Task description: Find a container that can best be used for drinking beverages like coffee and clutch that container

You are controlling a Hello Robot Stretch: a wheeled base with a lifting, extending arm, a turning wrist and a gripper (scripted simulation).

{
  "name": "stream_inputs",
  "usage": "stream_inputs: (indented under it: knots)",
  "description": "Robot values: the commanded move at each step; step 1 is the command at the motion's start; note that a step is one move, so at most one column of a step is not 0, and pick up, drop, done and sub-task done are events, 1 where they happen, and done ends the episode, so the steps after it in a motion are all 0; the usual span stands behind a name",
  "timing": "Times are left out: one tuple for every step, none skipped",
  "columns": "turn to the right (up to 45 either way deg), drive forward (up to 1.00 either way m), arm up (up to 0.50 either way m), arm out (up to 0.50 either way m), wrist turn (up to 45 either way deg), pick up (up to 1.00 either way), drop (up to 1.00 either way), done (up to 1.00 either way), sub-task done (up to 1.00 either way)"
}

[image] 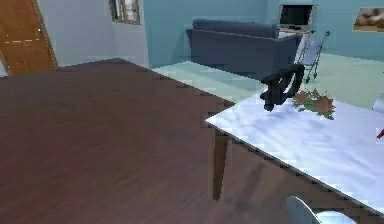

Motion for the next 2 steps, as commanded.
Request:
stream_inputs:
  knots:
    - [-15.0, 0.00, 0.00, 0.00, 0.0, 0.00, 0.00, 0.00, 0.00]
    - [45.0, 0.00, 0.00, 0.00, 0.0, 0.00, 0.00, 0.00, 0.00]
